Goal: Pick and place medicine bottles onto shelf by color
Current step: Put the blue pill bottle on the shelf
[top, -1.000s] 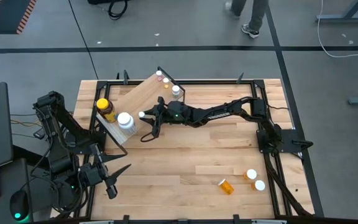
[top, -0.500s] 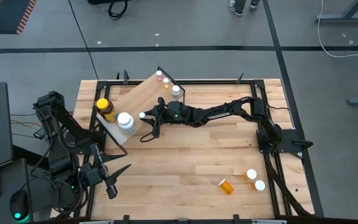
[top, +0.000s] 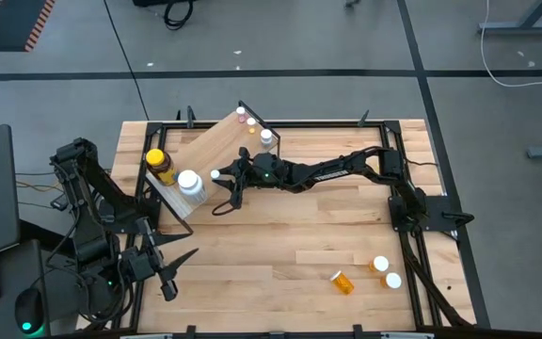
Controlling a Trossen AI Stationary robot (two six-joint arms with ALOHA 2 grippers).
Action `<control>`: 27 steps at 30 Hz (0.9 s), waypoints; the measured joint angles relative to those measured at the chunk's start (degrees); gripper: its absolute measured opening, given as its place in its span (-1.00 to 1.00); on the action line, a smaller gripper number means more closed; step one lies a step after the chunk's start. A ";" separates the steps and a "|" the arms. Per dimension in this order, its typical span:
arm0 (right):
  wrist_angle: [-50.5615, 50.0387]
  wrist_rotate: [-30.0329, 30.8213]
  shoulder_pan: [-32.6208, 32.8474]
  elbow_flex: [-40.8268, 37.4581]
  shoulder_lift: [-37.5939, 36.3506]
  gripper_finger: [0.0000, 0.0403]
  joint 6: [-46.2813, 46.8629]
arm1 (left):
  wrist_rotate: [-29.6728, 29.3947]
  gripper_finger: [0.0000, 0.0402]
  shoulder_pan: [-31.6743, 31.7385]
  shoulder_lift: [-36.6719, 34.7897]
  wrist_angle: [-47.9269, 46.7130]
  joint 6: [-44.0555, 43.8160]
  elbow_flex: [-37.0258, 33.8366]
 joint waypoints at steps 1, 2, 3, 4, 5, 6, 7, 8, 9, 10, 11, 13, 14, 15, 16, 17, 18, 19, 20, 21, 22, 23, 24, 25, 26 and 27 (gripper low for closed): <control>-0.15 0.00 0.00 0.00 0.00 -0.29 -0.02 | 0.02 -0.14 0.00 0.00 0.00 0.00 0.00; -0.25 0.00 0.00 0.00 0.00 -0.28 -0.02 | 0.00 -0.14 0.00 0.00 0.00 -0.01 0.00; -0.27 0.00 0.00 0.00 0.00 -0.28 -0.02 | 0.00 -0.14 0.00 0.00 0.00 -0.01 0.00; -0.30 0.00 0.00 0.00 0.00 -0.27 -0.13 | 0.02 -0.14 -0.01 0.00 0.00 0.00 0.00; -0.30 0.00 0.00 0.00 0.00 -0.26 -0.28 | 0.01 -0.14 0.00 0.00 0.00 -0.02 0.00; -0.30 0.00 0.00 0.00 0.00 -0.25 -0.31 | 0.02 -0.14 0.00 0.00 0.00 -0.02 0.00; -0.30 0.00 0.00 0.00 0.00 -0.25 -0.31 | 0.00 -0.14 0.00 0.00 0.00 -0.02 0.00; -0.30 0.00 0.00 0.00 -0.02 -0.24 -0.33 | 0.00 -0.14 -0.01 0.00 0.00 -0.02 0.00; -0.29 0.00 0.00 0.00 -0.02 -0.23 -0.35 | 0.01 -0.14 -0.01 0.00 0.00 -0.02 0.00; -0.27 0.00 0.00 0.00 -0.02 -0.22 -0.39 | 0.02 -0.14 -0.01 0.00 0.00 -0.02 -0.02; -0.23 0.00 0.00 0.00 -0.02 -0.21 -0.43 | 0.01 -0.14 -0.01 0.00 0.00 -0.03 -0.02; -0.06 0.00 0.00 0.00 -0.02 -0.20 -0.47 | 0.01 -0.14 -0.02 0.00 0.00 -0.04 -0.02; -0.05 0.00 0.00 0.00 -0.04 -0.19 -0.49 | 0.02 -0.14 0.00 0.00 0.00 -0.04 -0.02; -0.03 0.00 0.00 0.00 -0.05 -0.18 -0.63 | 0.00 -0.14 -0.02 0.00 0.00 -0.04 -0.02; -0.03 0.00 0.00 0.00 -0.07 -0.16 -0.88 | 0.02 -0.14 0.00 0.00 0.00 -0.05 -0.02; -0.03 0.00 0.00 0.00 -0.07 -0.15 -1.22 | 0.00 -0.14 0.00 0.00 0.00 -0.06 -0.02; -0.01 0.00 0.00 0.00 -0.07 -0.14 -1.39 | 0.00 -0.14 0.00 0.00 0.00 -0.07 -0.02; -0.01 0.00 0.00 0.00 -0.07 -0.12 -1.45 | 0.01 -0.14 -0.01 0.00 0.00 -0.09 -0.02; -0.01 0.00 0.00 0.00 -0.07 -0.11 -1.51 | 0.01 -0.14 -0.01 0.00 -0.01 -0.09 -0.02; -0.03 0.00 0.00 0.00 -0.07 -0.10 -1.51 | 0.00 -0.14 -0.01 0.00 -0.01 -0.11 -0.02; -0.01 0.00 0.00 0.00 -0.07 -0.08 -1.53 | 0.02 -0.14 -0.01 0.00 0.00 -0.10 -0.02; -0.01 -0.05 0.00 0.00 -0.07 -0.06 -1.53 | 0.02 -0.14 -0.01 0.00 0.00 -0.09 -0.02; -0.01 -0.46 0.00 0.00 -0.08 -0.05 -1.53 | 0.02 -0.14 -0.01 0.00 0.00 -0.09 -0.02; -0.10 -1.00 0.00 -0.02 -0.21 -0.03 -1.53 | 0.01 -0.14 -0.02 0.00 0.00 -0.09 -0.02; -0.47 -1.28 0.01 -0.04 -0.44 -0.01 -1.53 | 0.01 -0.14 -0.02 0.00 0.00 -0.09 -0.02; -0.34 -1.36 0.09 -0.04 -0.57 0.02 -1.53 | 0.00 -0.14 -0.02 0.00 0.00 -0.09 -0.02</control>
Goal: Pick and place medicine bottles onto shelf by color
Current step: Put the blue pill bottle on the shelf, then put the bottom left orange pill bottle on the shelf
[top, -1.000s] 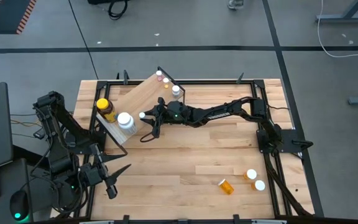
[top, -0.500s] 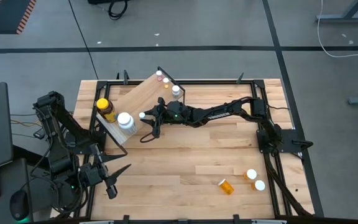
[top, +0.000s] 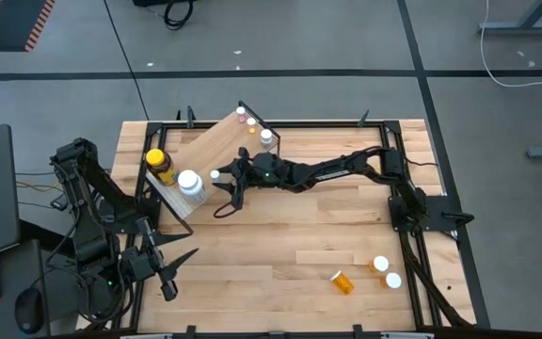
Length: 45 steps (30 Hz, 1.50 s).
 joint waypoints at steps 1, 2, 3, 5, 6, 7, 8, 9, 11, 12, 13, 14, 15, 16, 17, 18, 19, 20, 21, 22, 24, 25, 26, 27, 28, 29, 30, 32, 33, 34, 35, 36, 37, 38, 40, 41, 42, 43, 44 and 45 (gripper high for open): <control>0.01 -0.02 0.08 0.00 -0.28 0.04 0.00 | 0.00 -0.14 0.00 0.00 0.00 0.00 0.00; -0.59 -0.04 0.12 0.00 -0.69 0.06 -0.04 | 0.02 -0.14 0.01 0.00 0.00 0.00 0.00; -0.68 -0.04 0.21 0.00 -0.94 0.08 -0.24 | 0.00 -0.14 0.00 0.00 -0.02 0.00 0.00; -1.32 0.00 0.40 0.00 -1.72 0.12 -0.35 | 0.02 -0.14 0.01 0.00 -0.02 0.00 0.00; -1.63 0.10 0.53 0.00 -2.04 0.14 -0.49 | 0.00 -0.14 0.00 0.00 -0.02 0.00 0.00; -1.63 0.17 0.66 0.02 -2.30 0.15 -0.70 | 0.00 -0.14 0.01 0.00 0.01 0.01 0.00; -2.50 0.18 0.78 0.02 -2.74 0.17 -0.89 | 0.01 -0.14 0.02 0.00 0.01 0.00 0.00; -2.89 0.25 0.91 0.00 -2.99 0.18 -1.04 | 0.01 -0.14 0.02 0.00 -0.04 0.00 -0.01; -4.24 0.59 1.14 -0.02 -3.69 0.21 -1.48 | 0.00 -0.14 0.00 0.00 -0.02 0.01 -0.02; -4.30 1.14 1.27 0.00 -3.96 0.22 -1.55 | 0.01 -0.14 0.00 0.00 -0.03 0.00 -0.02; -5.14 1.90 1.37 0.00 -4.45 0.23 -1.60 | 0.02 -0.14 0.00 0.00 -0.05 0.01 -0.02; -6.14 2.70 1.51 0.00 -4.93 0.24 -2.00 | 0.00 -0.14 0.02 0.00 -0.02 0.00 -0.02; -6.96 3.61 1.67 0.00 -5.42 0.25 -2.26 | 0.00 -0.14 0.00 0.00 -0.02 -0.02 -0.02; -8.66 4.28 1.80 0.00 -6.12 0.26 -2.44 | 0.02 -0.14 0.02 0.00 -0.04 -0.13 -0.02; -9.72 4.87 1.99 0.00 -6.64 0.26 -2.49 | 0.02 -0.14 0.00 0.00 -0.03 -0.13 -0.04; -11.03 4.92 2.13 0.00 -7.19 0.26 -2.44 | 0.01 -0.14 0.00 0.00 -0.02 -0.14 -0.04; -12.75 4.92 2.33 0.00 -7.76 0.26 -2.23 | 0.01 -0.14 0.02 0.00 -0.04 -0.14 -0.04; -14.34 4.92 2.57 0.00 -8.22 0.26 -1.98 | 0.02 -0.14 0.00 0.00 -0.04 -0.15 -0.04; -16.66 4.90 2.91 0.00 -8.71 0.26 -1.97 | 0.01 -0.14 0.00 0.00 -0.03 -0.16 -0.04; -19.21 4.90 3.27 0.00 -9.12 0.26 -1.97 | 0.02 -0.14 0.00 0.00 -0.02 -0.17 -0.04; -25.28 4.90 4.08 0.00 -10.11 0.26 -1.47 | 0.01 -0.14 0.00 0.00 -0.02 -0.17 -0.04; -27.78 4.90 4.42 0.00 -10.54 0.26 -0.82 | 0.01 -0.14 0.01 0.00 -0.04 -0.25 -0.04; -30.38 4.90 4.81 0.00 -11.09 0.26 -0.27 | 0.01 -0.14 0.00 0.00 -0.04 -0.28 -0.04; -32.90 4.88 5.16 0.00 -11.60 0.26 0.22 | 0.01 -0.14 0.01 0.00 -0.04 -0.28 -0.04; -35.26 4.89 5.51 0.00 -12.14 0.26 0.96 | 0.00 -0.14 0.00 0.00 -0.02 -0.33 -0.04; -37.72 4.88 5.86 0.00 -12.66 0.26 1.73 | 0.00 -0.14 0.01 0.00 -0.02 -0.35 -0.04; -40.23 4.90 6.22 0.00 -13.14 0.26 2.64 | 0.02 -0.14 0.02 0.00 -0.02 -0.35 -0.04; -45.48 4.90 7.01 0.00 -13.97 0.26 4.53 | 0.02 -0.14 0.02 0.00 -0.02 -0.35 -0.04; -48.36 4.89 7.42 0.00 -14.34 0.26 5.83 | 0.00 -0.14 0.00 0.00 -0.02 -0.35 -0.04; -51.21 4.88 7.85 0.00 -14.67 0.26 7.18 | 0.01 -0.14 0.00 0.00 -0.02 -0.37 -0.04; -53.87 4.90 8.25 0.00 -14.88 0.26 8.51 | 0.02 -0.14 -0.03 0.00 -0.03 -0.36 -0.04; -56.91 4.90 8.70 0.00 -15.07 0.26 10.06 | 0.07 -0.14 -0.04 0.00 -0.02 -0.37 -0.04; -59.93 4.90 9.13 0.00 -15.09 0.26 11.68 | 0.11 -0.14 -0.09 0.00 -0.04 -0.36 -0.04; -62.85 4.91 9.54 0.00 -15.10 0.26 13.30 | 0.11 -0.14 -0.15 0.00 -0.02 -0.34 -0.04; -68.71 4.96 10.57 0.00 -15.10 0.26 16.92 | 0.13 -0.14 -0.15 0.00 -0.03 -0.27 -0.04; -71.38 4.96 11.17 0.00 -15.10 0.26 18.79 | 0.13 -0.14 -0.15 0.00 -0.02 -0.08 -0.04; -73.73 4.97 11.80 0.00 -15.10 0.26 20.61 | 0.13 -0.14 -0.15 0.00 -0.02 0.09 -0.04; -75.94 5.07 12.49 0.00 -15.10 0.26 22.46 | 0.15 -0.14 -0.15 0.00 -0.04 0.13 -0.04; -77.74 5.46 13.25 0.00 -15.10 0.26 24.22 | 0.15 -0.14 -0.15 0.00 -0.04 0.13 -0.04; -79.22 6.17 14.10 0.00 -15.10 0.26 25.78 | 0.15 -0.14 -0.15 0.00 -0.02 0.15 -0.04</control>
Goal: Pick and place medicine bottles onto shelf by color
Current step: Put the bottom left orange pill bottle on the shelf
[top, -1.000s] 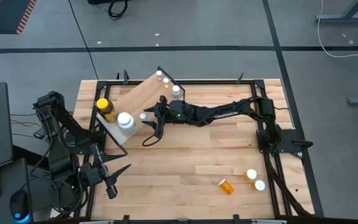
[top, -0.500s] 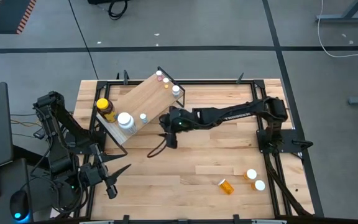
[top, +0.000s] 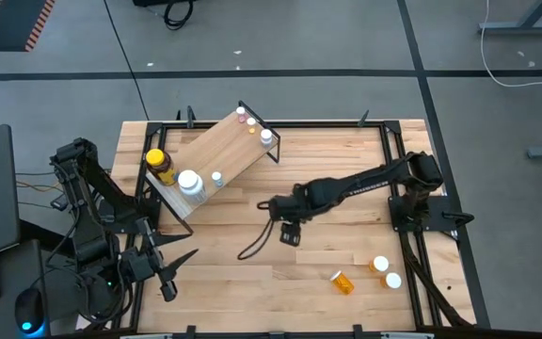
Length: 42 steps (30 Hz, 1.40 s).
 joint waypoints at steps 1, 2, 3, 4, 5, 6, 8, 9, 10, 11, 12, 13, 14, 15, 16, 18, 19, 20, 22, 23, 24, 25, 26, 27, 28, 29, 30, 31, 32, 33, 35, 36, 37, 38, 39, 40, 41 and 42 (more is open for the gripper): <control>-1.51 0.69 0.84 0.00 0.00 0.26 1.64 | 0.00 -0.14 0.00 0.00 0.00 0.00 0.00; -3.19 1.34 1.74 0.00 0.00 0.26 3.49 | 0.01 -0.14 0.00 0.00 -0.02 -0.01 0.00; -5.01 1.79 2.81 0.00 0.00 0.26 5.63 | 0.00 -0.14 0.00 0.00 -0.01 -0.05 0.00; -6.61 1.94 3.85 0.00 0.00 0.26 7.76 | 0.02 -0.14 0.00 0.00 -0.01 -0.29 0.00; -8.09 2.18 4.93 0.00 0.00 0.26 9.96 | 0.12 -0.14 -0.11 0.00 -0.02 -0.44 0.00; -9.51 2.58 6.08 0.00 0.00 0.26 12.23 | 0.49 -0.14 -0.20 0.00 -0.02 -0.48 0.00; -12.05 3.70 8.65 0.00 0.00 0.26 16.97 | 1.85 -0.14 -0.28 0.00 -0.02 -0.48 0.00; -13.28 4.34 9.99 0.00 0.00 0.26 19.45 | 2.92 -0.14 -0.28 0.00 -0.02 -0.48 0.00; -14.61 4.68 11.42 0.00 0.00 0.26 22.03 | 3.83 -0.14 -0.28 0.00 -0.02 -0.50 0.00; -15.89 4.76 12.80 0.00 0.00 0.26 24.51 | 4.49 -0.14 -0.28 0.00 -0.02 -0.50 0.00; -16.88 4.76 14.15 0.00 0.00 0.26 27.01 | 4.85 -0.14 -0.28 0.00 -0.02 -0.48 0.00; -17.57 4.77 15.45 0.00 0.00 0.26 29.36 | 5.02 -0.14 -0.28 0.00 -0.02 -0.48 0.00; -18.15 4.79 16.90 0.00 0.00 0.26 31.76 | 5.10 -0.14 -0.28 0.00 -0.02 -0.50 0.00; -18.44 4.90 18.32 0.00 0.00 0.26 34.05 | 5.14 -0.14 -0.28 0.00 -0.02 -0.48 0.00; -18.50 4.94 19.73 0.00 0.00 0.26 36.33 | 5.16 -0.14 -0.28 0.00 -0.02 -0.46 0.00; -18.50 4.94 22.50 0.00 0.00 0.26 40.91 | 5.16 -0.14 -0.28 0.00 -0.02 -0.46 0.00; -18.50 4.92 23.82 0.00 0.00 0.26 43.25 | 5.16 -0.14 -0.28 0.00 -0.02 -0.46 0.01; -18.50 4.92 25.02 0.00 0.00 0.26 45.57 | 5.16 -0.14 -0.28 0.00 -0.02 -0.45 0.00; -18.53 4.90 27.24 0.00 0.02 0.26 50.01 | 5.16 -0.14 -0.28 0.00 0.00 -0.43 0.00; -18.59 4.90 28.23 0.00 0.02 0.26 52.02 | 5.16 -0.14 -0.28 0.00 -0.01 -0.42 0.01; -18.68 4.90 29.15 0.00 0.02 0.26 53.96 | 5.16 -0.14 -0.28 0.00 0.00 -0.40 0.00; -18.70 4.85 29.94 0.00 0.03 0.26 55.63 | 5.16 -0.14 -0.28 0.00 0.01 -0.36 0.00; -18.70 4.70 30.61 0.02 0.26 0.26 57.05 | 5.16 -0.14 -0.28 0.00 0.02 -0.32 0.00; -18.70 4.40 31.15 0.02 0.49 0.26 58.26 | 5.16 -0.14 -0.28 -0.02 0.02 -0.32 0.02; -18.78 4.09 31.70 -0.02 0.68 0.26 59.36 | 5.16 -0.14 -0.28 -0.04 0.02 -0.32 0.00; -18.54 3.68 32.08 -0.37 0.70 0.26 60.36 | 5.16 -0.14 -0.28 -0.08 0.02 -0.32 0.00; -17.83 3.24 32.32 -0.99 0.67 0.26 61.39 | 5.16 -0.14 -0.28 -0.11 0.08 -0.32 0.02; -17.21 2.75 32.55 -1.62 0.63 0.26 62.30 | 5.16 -0.14 -0.28 -0.11 0.12 -0.32 0.02; -16.85 2.11 32.73 -2.24 0.66 0.26 62.79 | 5.17 -0.14 -0.28 -0.11 0.08 -0.34 0.02; -16.82 1.48 32.89 -2.79 0.70 0.26 63.05 | 5.17 -0.14 -0.28 -0.11 0.06 -0.35 0.02; -16.05 0.66 32.98 -3.97 0.68 0.26 63.76 | 5.18 -0.14 -0.28 -0.11 0.10 -0.35 0.02; -15.32 0.35 32.98 -4.48 0.68 0.26 63.88 | 5.16 -0.14 -0.28 -0.11 0.07 -0.35 0.02; -15.28 0.17 32.98 -4.71 0.72 0.26 63.86 | 5.18 -0.14 -0.28 -0.11 0.07 -0.35 0.02; -15.44 0.04 32.98 -4.88 0.71 0.26 63.86 | 5.16 -0.14 -0.28 -0.11 0.08 -0.35 0.02; -15.28 -0.16 32.98 -5.01 0.68 0.26 63.82 | 5.16 -0.14 -0.28 -0.11 0.08 -0.34 0.02; -15.07 -0.26 32.97 -5.18 0.68 0.26 63.78 | 5.18 -0.14 -0.28 -0.11 0.05 -0.35 0.02; -15.13 -0.53 32.95 -5.29 0.68 0.26 63.72 | 5.17 -0.14 -0.28 -0.11 0.07 -0.35 0.02; -15.33 -0.93 32.93 -5.31 0.68 0.26 63.57 | 5.16 -0.14 -0.28 -0.11 0.07 -0.36 0.02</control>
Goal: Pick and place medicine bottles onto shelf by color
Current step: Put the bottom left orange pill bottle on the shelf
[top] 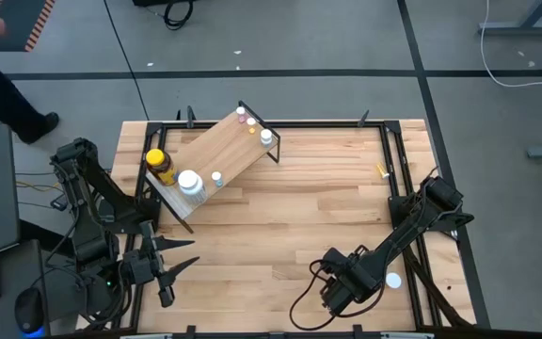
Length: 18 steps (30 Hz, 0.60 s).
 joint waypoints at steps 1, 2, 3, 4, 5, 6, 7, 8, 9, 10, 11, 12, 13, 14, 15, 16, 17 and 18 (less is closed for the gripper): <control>0.15 -0.21 0.00 0.00 0.00 0.26 -0.07 | 0.01 -0.14 0.00 0.00 0.00 -0.05 0.00; 0.32 -0.34 0.00 0.00 0.00 0.26 -0.19 | 0.02 -0.14 0.00 0.00 0.00 -0.10 0.00; 0.27 -0.32 0.02 0.00 0.00 0.26 -0.35 | 0.02 -0.14 0.00 0.00 -0.01 -0.12 0.00; 0.21 -0.10 0.05 0.01 0.00 0.26 -0.46 | 0.02 -0.14 0.00 0.00 0.00 -0.12 0.00; 0.27 0.39 0.15 0.00 0.00 0.26 -0.46 | 0.00 -0.14 0.00 0.00 0.00 -0.15 0.00; 0.34 0.93 0.29 0.00 0.00 0.26 -0.38 | 0.02 -0.14 0.00 0.00 0.00 -0.37 0.00; 0.77 1.23 0.39 -0.17 0.00 0.26 -0.26 | 0.02 -0.14 0.00 0.00 -0.04 -0.66 0.00; 1.84 1.28 0.49 -0.61 0.00 0.26 -0.22 | 0.02 -0.14 0.00 0.00 -0.02 -1.15 0.00; 3.41 1.24 0.61 -1.34 0.00 0.26 -0.21 | 0.02 -0.14 0.00 0.00 0.00 -1.58 0.00; 4.89 1.21 0.76 -2.18 0.00 0.26 -0.22 | 0.02 -0.14 0.00 0.00 -0.02 -1.65 0.00; 6.63 1.18 0.90 -3.22 0.00 0.26 -0.18 | 0.02 -0.14 0.00 0.00 -0.02 -1.65 0.00; 8.32 1.12 1.10 -4.21 0.00 0.26 0.02 | 0.02 -0.14 0.00 0.00 0.00 -1.65 0.00; 9.85 0.91 1.24 -5.11 0.00 0.26 0.35 | 0.02 -0.14 0.00 0.00 -0.02 -1.65 0.00; 10.74 0.68 1.33 -5.91 0.00 0.26 0.73 | 0.02 -0.14 0.00 0.00 -0.02 -1.66 0.00; 10.69 0.64 1.45 -6.42 0.00 0.26 1.12 | 0.02 -0.14 0.00 0.00 -0.01 -1.65 0.00; 10.38 0.46 1.56 -6.83 0.00 0.26 1.47 | 0.02 -0.14 0.00 0.00 0.00 -1.67 0.00; 10.36 0.31 1.62 -7.15 0.00 0.26 1.73 | 0.02 -0.14 0.01 0.00 -0.02 -1.67 0.00; 10.42 0.19 1.64 -7.41 0.00 0.26 1.86 | 0.02 -0.14 0.00 0.00 -0.02 -1.67 0.00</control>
